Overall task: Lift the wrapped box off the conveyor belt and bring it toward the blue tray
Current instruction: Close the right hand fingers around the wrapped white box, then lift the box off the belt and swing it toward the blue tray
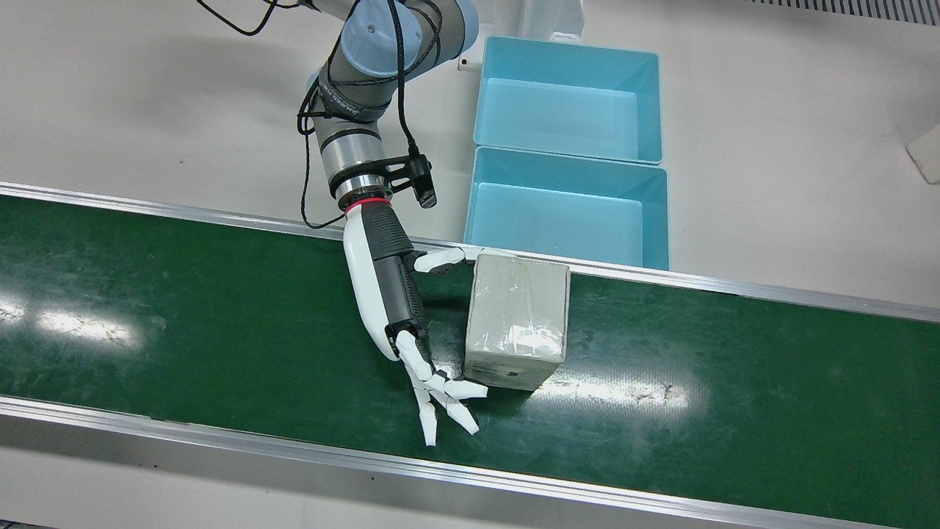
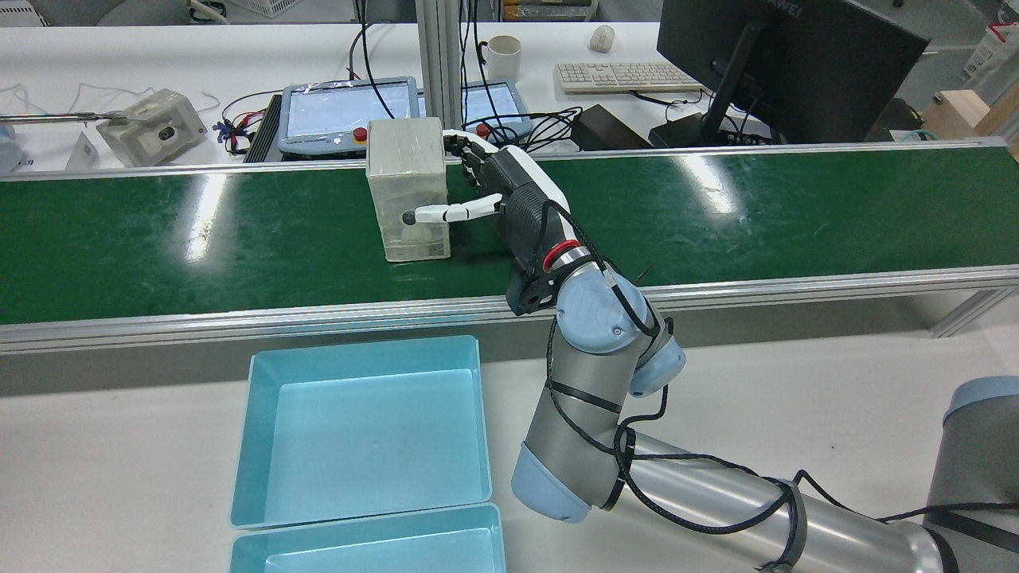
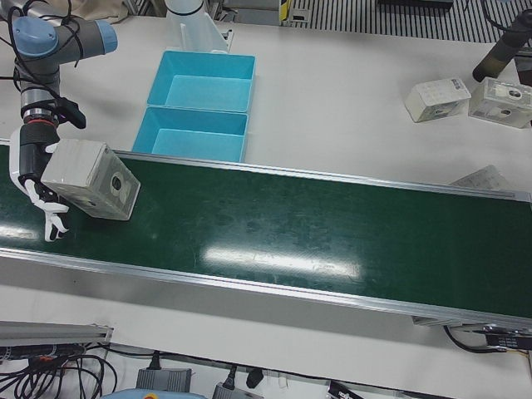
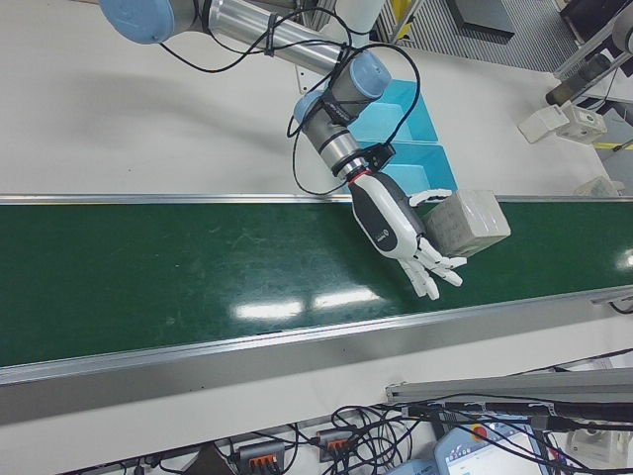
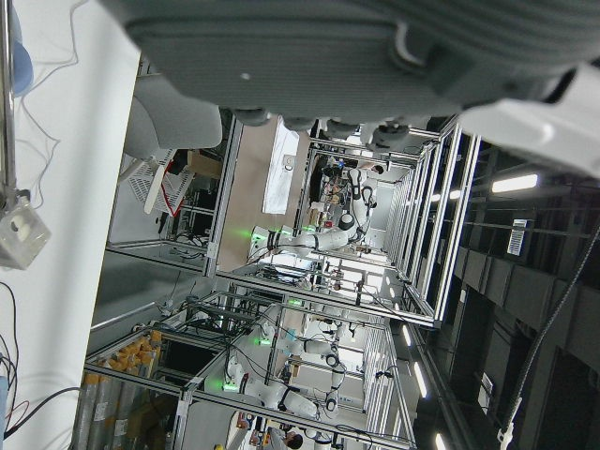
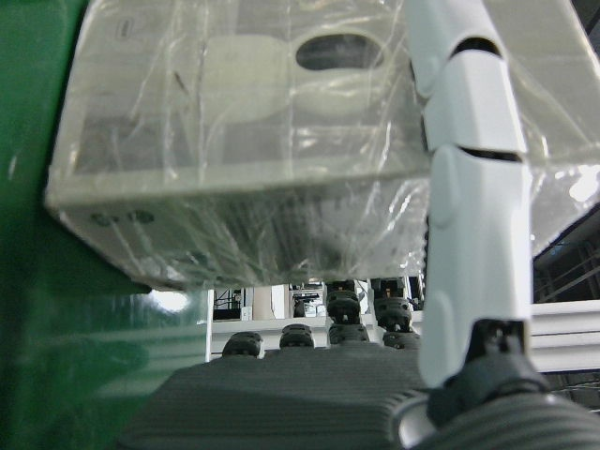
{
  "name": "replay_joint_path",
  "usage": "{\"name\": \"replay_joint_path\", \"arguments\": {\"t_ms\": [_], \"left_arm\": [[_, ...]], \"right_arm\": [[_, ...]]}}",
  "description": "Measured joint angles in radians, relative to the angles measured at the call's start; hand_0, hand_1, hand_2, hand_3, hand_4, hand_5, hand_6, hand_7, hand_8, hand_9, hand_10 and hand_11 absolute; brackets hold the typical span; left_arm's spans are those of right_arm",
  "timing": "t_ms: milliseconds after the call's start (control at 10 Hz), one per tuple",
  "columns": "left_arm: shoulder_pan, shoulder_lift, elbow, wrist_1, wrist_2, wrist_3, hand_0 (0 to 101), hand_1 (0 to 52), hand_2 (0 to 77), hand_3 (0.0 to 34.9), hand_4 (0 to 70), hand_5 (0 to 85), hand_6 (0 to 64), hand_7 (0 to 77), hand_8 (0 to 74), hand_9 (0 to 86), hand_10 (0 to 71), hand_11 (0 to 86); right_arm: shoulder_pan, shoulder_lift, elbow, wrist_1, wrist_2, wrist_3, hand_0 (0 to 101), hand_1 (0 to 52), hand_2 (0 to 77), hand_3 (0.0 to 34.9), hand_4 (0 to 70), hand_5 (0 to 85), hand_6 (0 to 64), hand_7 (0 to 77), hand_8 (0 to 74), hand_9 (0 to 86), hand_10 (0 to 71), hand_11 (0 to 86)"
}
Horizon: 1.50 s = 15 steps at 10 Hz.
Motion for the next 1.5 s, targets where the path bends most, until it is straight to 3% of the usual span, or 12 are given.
{"name": "replay_joint_path", "arguments": {"t_ms": [100, 200, 300, 400, 500, 700, 900, 1000, 1100, 1200, 1300, 1500], "left_arm": [[0.000, 0.000, 0.000, 0.000, 0.000, 0.000, 0, 0.0, 0.5, 0.0, 0.0, 1.1, 0.5, 0.5, 0.5, 0.0, 0.5, 0.5], [0.000, 0.000, 0.000, 0.000, 0.000, 0.000, 0, 0.0, 0.5, 0.0, 0.0, 1.1, 0.5, 0.5, 0.5, 0.0, 0.5, 0.5], [0.000, 0.000, 0.000, 0.000, 0.000, 0.000, 0, 0.0, 0.5, 0.0, 0.0, 1.1, 0.5, 0.0, 0.5, 0.0, 0.5, 0.5], [0.000, 0.000, 0.000, 0.000, 0.000, 0.000, 0, 0.0, 0.5, 0.0, 0.0, 1.1, 0.5, 0.0, 0.5, 0.0, 0.5, 0.5], [0.000, 0.000, 0.000, 0.000, 0.000, 0.000, 0, 0.0, 0.5, 0.0, 0.0, 1.1, 0.5, 0.0, 0.5, 0.0, 0.5, 0.5], [0.000, 0.000, 0.000, 0.000, 0.000, 0.000, 0, 0.0, 0.5, 0.0, 0.0, 1.1, 0.5, 0.5, 0.5, 0.5, 0.5, 0.5], [0.000, 0.000, 0.000, 0.000, 0.000, 0.000, 0, 0.0, 0.5, 0.0, 0.0, 1.1, 0.5, 0.5, 0.5, 0.0, 0.5, 0.5], [0.000, 0.000, 0.000, 0.000, 0.000, 0.000, 0, 0.0, 0.5, 0.0, 0.0, 1.1, 0.5, 0.5, 0.5, 0.0, 0.5, 0.5], [0.000, 0.000, 0.000, 0.000, 0.000, 0.000, 0, 0.0, 0.5, 0.0, 0.0, 1.1, 0.5, 0.5, 0.5, 0.0, 0.5, 0.5], [0.000, 0.000, 0.000, 0.000, 0.000, 0.000, 0, 0.0, 0.5, 0.0, 0.0, 1.1, 0.5, 0.5, 0.5, 0.0, 0.5, 0.5], [0.000, 0.000, 0.000, 0.000, 0.000, 0.000, 0, 0.0, 0.5, 0.0, 0.0, 1.1, 0.5, 0.5, 0.5, 0.0, 0.5, 0.5], [0.000, 0.000, 0.000, 0.000, 0.000, 0.000, 0, 0.0, 0.5, 0.0, 0.0, 1.1, 0.5, 0.5, 0.5, 0.0, 0.5, 0.5]], "right_arm": [[-0.002, 0.000, 0.000, 0.000, 0.004, -0.004, 49, 16.4, 15.3, 4.8, 9.8, 28.4, 4.9, 6.5, 0.0, 2.7, 0.5, 1.1], [-0.004, 0.000, 0.000, 0.000, 0.012, -0.007, 49, 19.1, 18.0, 1.4, 13.1, 31.1, 6.0, 11.4, 1.1, 4.4, 0.5, 1.1], [-0.007, 0.000, -0.001, 0.000, 0.019, -0.010, 49, 19.1, 18.0, 1.4, 13.1, 31.1, 6.0, 11.4, 1.1, 4.4, 0.5, 1.1], [-0.008, 0.000, 0.001, -0.001, 0.029, -0.012, 53, 16.4, 27.3, 0.0, 19.1, 37.1, 20.2, 27.3, 16.4, 19.6, 0.5, 1.1], [-0.008, 0.000, 0.005, -0.002, 0.040, -0.014, 53, 16.4, 27.3, 0.0, 19.1, 37.1, 20.2, 27.3, 16.4, 19.6, 0.5, 1.1], [-0.006, 0.000, 0.039, -0.006, 0.050, -0.017, 56, 7.6, 32.2, 0.5, 25.1, 41.5, 31.1, 32.2, 33.3, 34.4, 12.0, 2.2], [-0.003, 0.003, 0.099, -0.038, 0.044, -0.019, 56, 6.5, 32.2, 0.1, 30.5, 48.0, 33.8, 33.3, 39.3, 37.1, 26.2, 19.6], [-0.006, 0.002, 0.144, -0.070, 0.038, -0.019, 56, 6.5, 32.2, 0.1, 30.5, 48.0, 33.8, 33.3, 39.3, 37.1, 26.2, 19.6], [-0.018, -0.002, 0.204, -0.116, 0.022, -0.019, 52, 6.5, 32.2, 0.0, 32.2, 49.6, 37.6, 34.9, 43.6, 38.7, 35.5, 34.9], [-0.043, -0.007, 0.269, -0.167, 0.000, -0.019, 52, 6.5, 32.2, 0.0, 32.2, 49.6, 37.6, 34.9, 43.6, 38.7, 35.5, 34.9], [-0.073, -0.013, 0.318, -0.200, -0.017, -0.018, 58, 6.5, 32.2, 0.1, 34.4, 51.8, 40.4, 36.0, 46.4, 39.3, 33.3, 40.4], [-0.140, -0.040, 0.388, -0.231, -0.033, -0.018, 58, 6.5, 32.2, 0.3, 34.4, 52.9, 41.5, 36.5, 47.5, 39.3, 33.8, 40.9]]}}
